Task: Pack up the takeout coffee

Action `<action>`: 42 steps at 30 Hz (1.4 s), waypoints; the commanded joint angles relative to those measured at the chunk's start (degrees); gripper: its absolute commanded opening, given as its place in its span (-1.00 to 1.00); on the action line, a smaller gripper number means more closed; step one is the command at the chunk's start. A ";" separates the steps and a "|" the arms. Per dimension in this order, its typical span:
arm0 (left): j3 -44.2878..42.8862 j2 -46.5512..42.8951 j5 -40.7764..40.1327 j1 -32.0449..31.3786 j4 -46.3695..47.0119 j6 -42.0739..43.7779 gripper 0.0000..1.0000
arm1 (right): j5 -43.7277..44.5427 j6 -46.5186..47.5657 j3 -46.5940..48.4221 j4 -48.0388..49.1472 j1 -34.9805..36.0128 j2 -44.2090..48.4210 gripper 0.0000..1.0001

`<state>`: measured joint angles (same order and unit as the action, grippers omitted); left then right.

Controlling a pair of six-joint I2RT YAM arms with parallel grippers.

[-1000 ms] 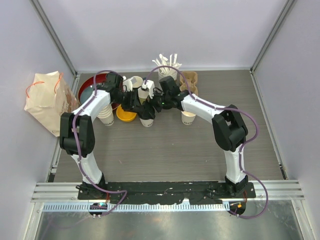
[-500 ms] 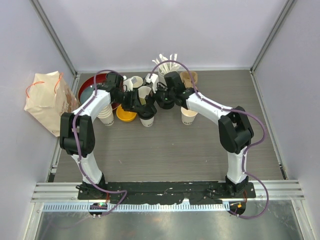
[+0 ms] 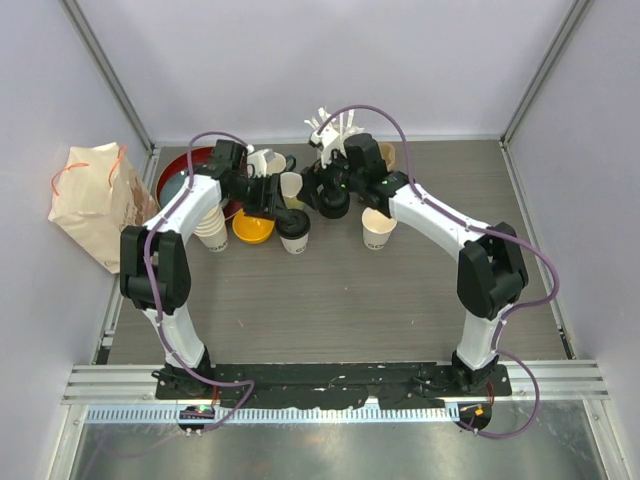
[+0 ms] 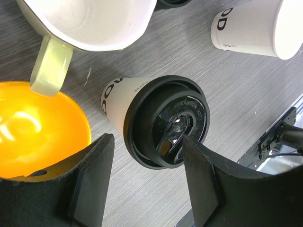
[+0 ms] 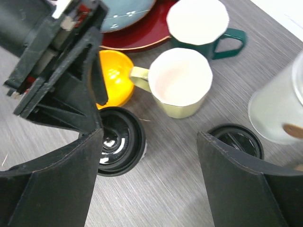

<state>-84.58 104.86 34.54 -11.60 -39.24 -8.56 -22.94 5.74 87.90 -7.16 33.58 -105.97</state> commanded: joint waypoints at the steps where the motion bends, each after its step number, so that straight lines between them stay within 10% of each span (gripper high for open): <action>1: -3.49 -2.64 0.96 0.26 -1.01 0.56 0.29 | 13.34 -5.56 -1.85 2.59 -0.54 4.72 0.64; 9: -4.46 -7.21 2.28 2.71 -1.71 0.38 0.36 | 28.98 -10.30 1.65 -3.21 -0.19 -1.85 0.12; 42: -1.91 -7.92 5.01 6.23 -2.15 1.44 0.34 | 38.49 -7.32 14.32 -3.74 3.07 -20.59 -0.32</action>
<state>-86.17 96.47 37.63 -5.85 -41.01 -8.25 13.65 -2.66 99.85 -11.66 35.88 -126.93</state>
